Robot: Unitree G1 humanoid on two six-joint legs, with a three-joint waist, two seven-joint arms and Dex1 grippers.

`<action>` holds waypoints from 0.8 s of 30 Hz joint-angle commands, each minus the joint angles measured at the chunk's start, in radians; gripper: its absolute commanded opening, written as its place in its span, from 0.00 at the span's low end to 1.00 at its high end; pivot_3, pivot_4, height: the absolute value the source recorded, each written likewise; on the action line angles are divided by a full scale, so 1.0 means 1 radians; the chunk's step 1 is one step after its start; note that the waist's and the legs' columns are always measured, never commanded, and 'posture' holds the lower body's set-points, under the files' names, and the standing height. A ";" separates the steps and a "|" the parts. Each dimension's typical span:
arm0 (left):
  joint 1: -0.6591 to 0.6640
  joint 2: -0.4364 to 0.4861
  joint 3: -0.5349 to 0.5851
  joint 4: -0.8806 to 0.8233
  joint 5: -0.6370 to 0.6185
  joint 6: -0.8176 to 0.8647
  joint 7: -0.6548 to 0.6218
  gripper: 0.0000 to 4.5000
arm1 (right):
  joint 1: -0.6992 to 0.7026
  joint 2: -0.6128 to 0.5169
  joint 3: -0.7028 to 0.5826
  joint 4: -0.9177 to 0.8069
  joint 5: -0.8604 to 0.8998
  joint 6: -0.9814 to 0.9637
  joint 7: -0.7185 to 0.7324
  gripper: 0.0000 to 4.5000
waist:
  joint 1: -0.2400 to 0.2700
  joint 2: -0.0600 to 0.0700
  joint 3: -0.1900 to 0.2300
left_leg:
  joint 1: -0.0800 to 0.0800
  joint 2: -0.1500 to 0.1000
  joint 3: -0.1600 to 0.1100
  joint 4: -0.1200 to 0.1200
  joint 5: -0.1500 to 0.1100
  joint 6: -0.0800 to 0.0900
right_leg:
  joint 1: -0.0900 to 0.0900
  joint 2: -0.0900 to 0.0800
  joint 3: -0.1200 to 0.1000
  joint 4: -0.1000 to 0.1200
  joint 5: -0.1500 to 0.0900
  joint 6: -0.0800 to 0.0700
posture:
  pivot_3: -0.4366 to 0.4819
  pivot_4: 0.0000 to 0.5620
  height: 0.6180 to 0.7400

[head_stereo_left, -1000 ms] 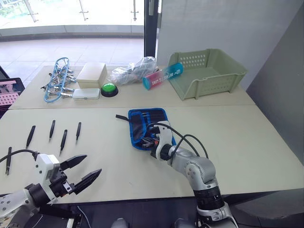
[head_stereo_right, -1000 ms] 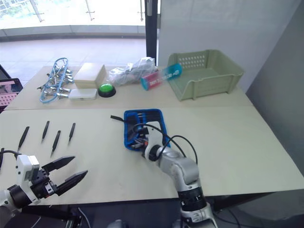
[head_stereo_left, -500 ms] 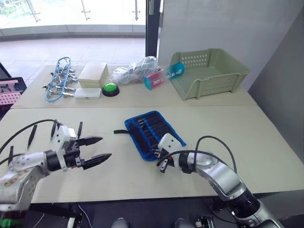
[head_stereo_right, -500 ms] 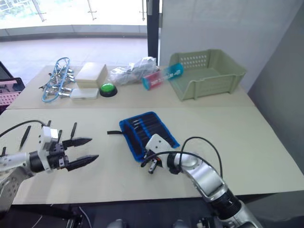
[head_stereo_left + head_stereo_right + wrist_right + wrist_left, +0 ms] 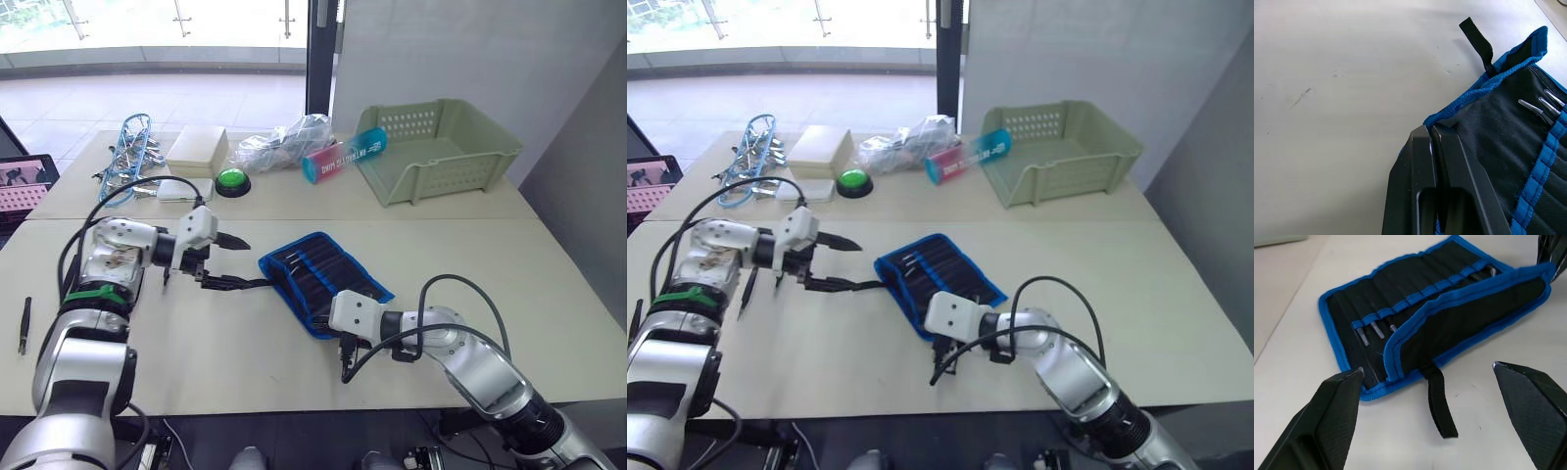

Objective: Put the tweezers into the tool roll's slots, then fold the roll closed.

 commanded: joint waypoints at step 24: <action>-0.127 -0.064 0.036 0.201 0.155 -0.184 -0.009 0.01 | 0.003 0.000 -0.011 -0.047 -0.044 0.018 0.029 0.00 | -0.003 -0.001 0.001 | 0.000 0.000 -0.001 0.001 0.000 0.000 | 0.000 0.000 0.000 0.001 0.000 0.000 | 0.48 0.27 0.81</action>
